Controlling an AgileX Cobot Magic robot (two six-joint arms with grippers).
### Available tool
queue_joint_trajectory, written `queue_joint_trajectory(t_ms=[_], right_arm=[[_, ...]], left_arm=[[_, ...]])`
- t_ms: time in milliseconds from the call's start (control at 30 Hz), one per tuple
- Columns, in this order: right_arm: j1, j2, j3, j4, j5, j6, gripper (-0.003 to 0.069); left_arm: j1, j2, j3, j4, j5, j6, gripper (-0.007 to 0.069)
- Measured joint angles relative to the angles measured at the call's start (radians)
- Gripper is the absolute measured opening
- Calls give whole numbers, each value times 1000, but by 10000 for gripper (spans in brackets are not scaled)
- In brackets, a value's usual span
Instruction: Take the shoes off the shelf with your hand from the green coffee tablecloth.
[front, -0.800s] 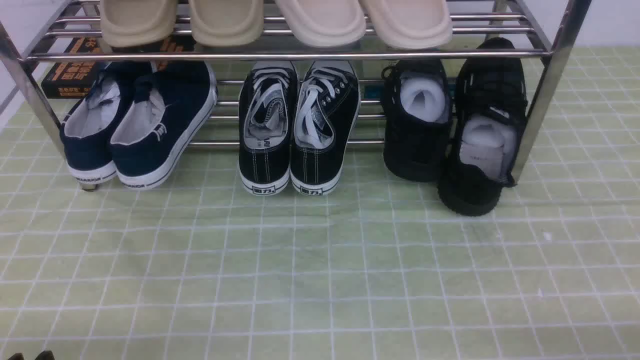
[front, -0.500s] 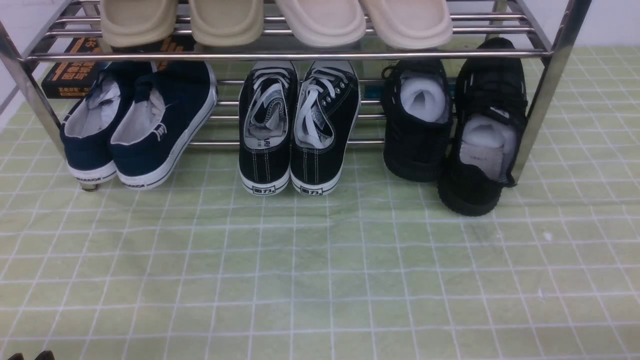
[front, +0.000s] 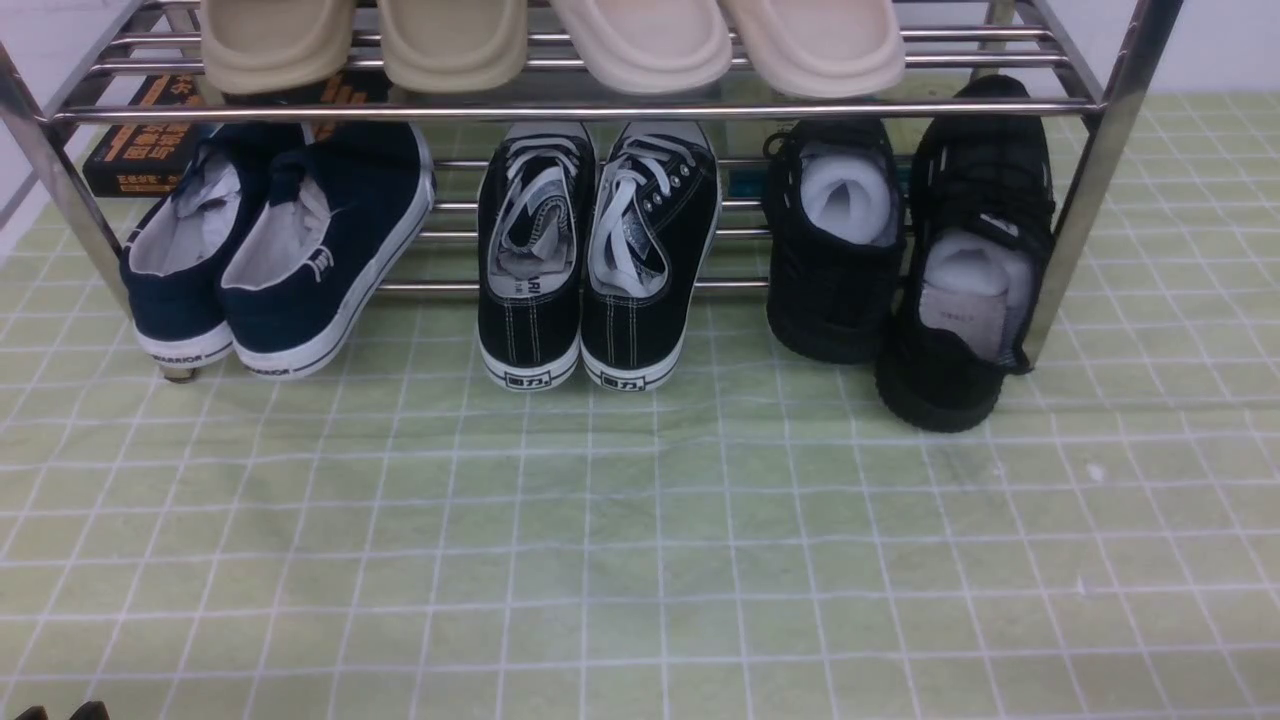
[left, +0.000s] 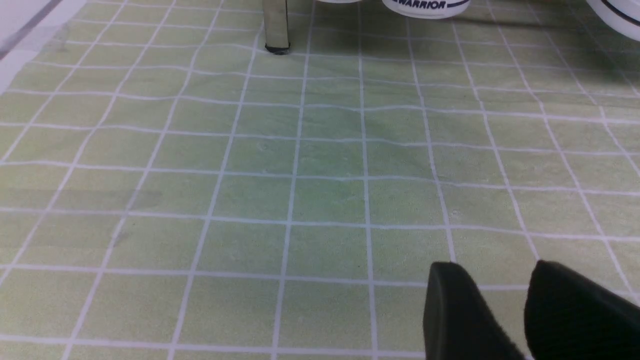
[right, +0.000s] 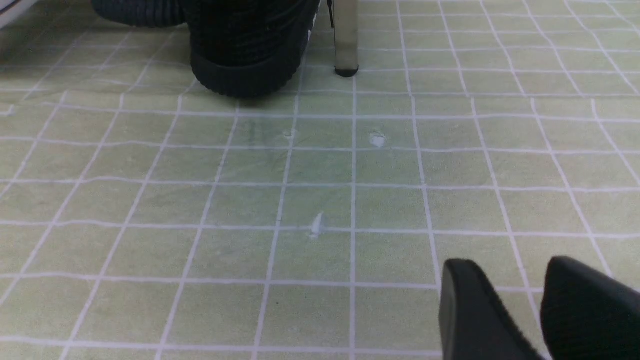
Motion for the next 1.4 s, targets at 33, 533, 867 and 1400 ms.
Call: queue_joint_trajectory(t_ms=[33, 533, 867, 1400], right_arm=[[0, 0, 0, 0, 0, 0, 237], [0, 0, 0, 118, -2, 67, 237], [0, 0, 10, 662, 8, 305, 237], [0, 268, -385, 532, 42, -113, 45]], left_arm=[[0, 0, 0, 0, 0, 0, 240], [0, 0, 0, 0, 0, 0, 240], [0, 0, 0, 0, 0, 0, 240], [0, 0, 0, 0, 0, 0, 240]])
